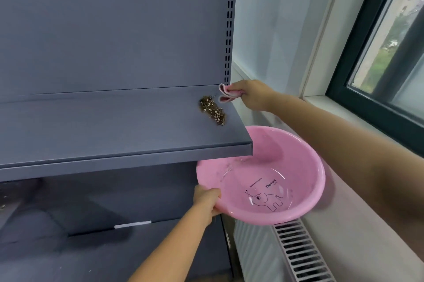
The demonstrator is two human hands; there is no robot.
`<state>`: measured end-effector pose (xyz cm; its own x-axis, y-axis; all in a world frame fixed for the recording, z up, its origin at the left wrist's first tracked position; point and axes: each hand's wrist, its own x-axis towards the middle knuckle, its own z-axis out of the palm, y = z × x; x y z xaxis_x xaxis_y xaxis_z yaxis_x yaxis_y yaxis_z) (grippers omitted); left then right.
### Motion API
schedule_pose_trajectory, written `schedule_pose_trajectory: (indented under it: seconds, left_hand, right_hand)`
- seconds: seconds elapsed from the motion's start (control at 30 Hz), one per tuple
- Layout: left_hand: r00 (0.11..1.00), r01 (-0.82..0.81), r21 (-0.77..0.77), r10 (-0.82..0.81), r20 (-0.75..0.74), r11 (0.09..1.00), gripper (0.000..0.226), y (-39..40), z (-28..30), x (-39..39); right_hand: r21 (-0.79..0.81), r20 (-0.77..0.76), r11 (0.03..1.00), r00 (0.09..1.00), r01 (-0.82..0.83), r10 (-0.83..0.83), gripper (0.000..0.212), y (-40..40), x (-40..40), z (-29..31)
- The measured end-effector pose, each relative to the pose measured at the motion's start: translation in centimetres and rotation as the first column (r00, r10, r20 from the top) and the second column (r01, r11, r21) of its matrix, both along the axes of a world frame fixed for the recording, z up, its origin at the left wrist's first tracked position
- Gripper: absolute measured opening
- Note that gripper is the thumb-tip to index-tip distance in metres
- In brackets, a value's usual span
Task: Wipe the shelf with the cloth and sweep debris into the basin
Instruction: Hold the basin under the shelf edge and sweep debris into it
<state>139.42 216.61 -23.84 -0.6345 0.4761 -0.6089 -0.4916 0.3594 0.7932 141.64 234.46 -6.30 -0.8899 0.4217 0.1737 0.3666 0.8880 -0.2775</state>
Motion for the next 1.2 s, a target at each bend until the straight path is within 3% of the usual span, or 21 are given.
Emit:
schedule_pose_trajectory:
  seconds: [0.17, 0.43, 0.57, 0.77, 1.0, 1.2]
  left_hand:
    - [0.997, -0.077, 0.014, 0.077, 0.006, 0.997, 0.030, 1.7, 0.1, -0.2]
    - [0.967, -0.247, 0.028, 0.248, -0.061, 0.969, 0.039, 6.2, -0.6, -0.5]
    - [0.944, -0.320, -0.024, 0.317, -0.095, 0.947, 0.026, 7.4, -1.7, -0.2]
    - [0.908, -0.407, -0.015, 0.403, -0.112, 0.913, 0.026, 8.7, -3.2, 0.4]
    - [0.888, -0.441, -0.007, 0.435, -0.151, 0.898, 0.025, 9.2, -3.9, 1.1]
    - [0.869, -0.488, -0.025, 0.484, -0.103, 0.872, 0.022, 10.5, -4.2, 0.7]
  right_hand:
    - [-0.016, -0.022, 0.982, 0.982, -0.187, 0.187, 0.049, 4.3, -4.7, 0.4]
    - [0.020, 0.030, 0.947, 0.947, -0.322, 0.321, 0.047, 7.6, -9.7, -0.4]
    - [-0.018, 0.017, 0.925, 0.925, -0.380, 0.380, 0.044, 8.5, -11.4, -1.6]
    - [-0.096, 0.003, 0.896, 0.900, -0.433, 0.436, 0.045, 9.9, -14.0, -3.0]
    - [-0.215, 0.005, 0.846, 0.866, -0.488, 0.500, 0.062, 9.7, -16.8, -4.9]
    - [-0.299, 0.098, 0.807, 0.825, -0.509, 0.556, 0.048, 9.0, -17.1, -4.9]
